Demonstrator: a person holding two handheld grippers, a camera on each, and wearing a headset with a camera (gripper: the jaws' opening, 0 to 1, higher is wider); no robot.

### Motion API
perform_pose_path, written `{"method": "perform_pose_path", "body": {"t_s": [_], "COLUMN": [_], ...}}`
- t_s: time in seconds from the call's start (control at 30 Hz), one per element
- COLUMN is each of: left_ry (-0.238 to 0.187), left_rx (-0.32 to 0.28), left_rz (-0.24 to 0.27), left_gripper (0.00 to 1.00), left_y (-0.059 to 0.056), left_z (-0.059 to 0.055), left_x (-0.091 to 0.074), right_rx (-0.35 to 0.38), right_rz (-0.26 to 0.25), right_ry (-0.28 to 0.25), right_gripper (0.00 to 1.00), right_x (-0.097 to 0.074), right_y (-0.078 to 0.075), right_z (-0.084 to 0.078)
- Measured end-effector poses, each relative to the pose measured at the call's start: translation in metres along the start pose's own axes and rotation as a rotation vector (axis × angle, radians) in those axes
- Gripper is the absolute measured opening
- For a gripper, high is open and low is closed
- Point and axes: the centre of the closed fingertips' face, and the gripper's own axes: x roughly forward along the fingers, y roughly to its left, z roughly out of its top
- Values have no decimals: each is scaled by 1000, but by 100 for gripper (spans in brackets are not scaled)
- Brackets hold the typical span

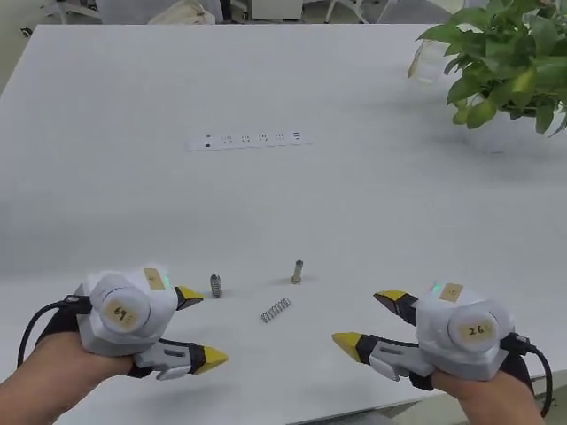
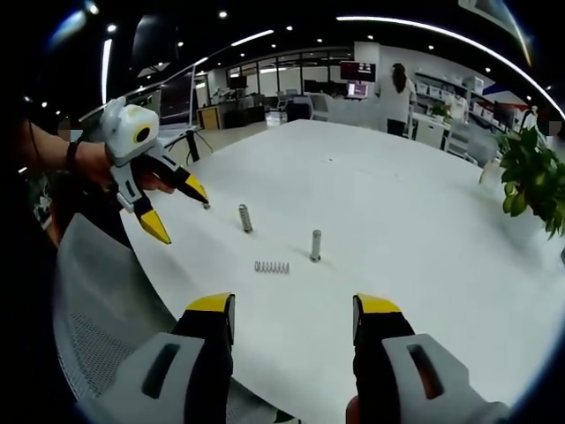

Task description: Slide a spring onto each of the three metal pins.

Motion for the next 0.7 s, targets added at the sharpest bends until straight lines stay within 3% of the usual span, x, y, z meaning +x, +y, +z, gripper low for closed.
{"method": "perform_pose_path", "body": {"t_s": [0.3,0.5,0.7], "left_ry": [-3,-5,9], "left_rx": [-21,-86,-103], "left_rz": [-44,-32,-12], "left_gripper": [44,40,34], "left_y": [1,9,14], "left_z": [11,13,11], "left_x": [37,61,78], "right_rx": [16,20,24], "right_rz": [2,10,15], "right_ry": [2,5,6], "right_gripper": [52,51,51], "right_x": [1,3,6], "right_y": [-2,-3,-5], "right_z": [-2,-2,-2]}}
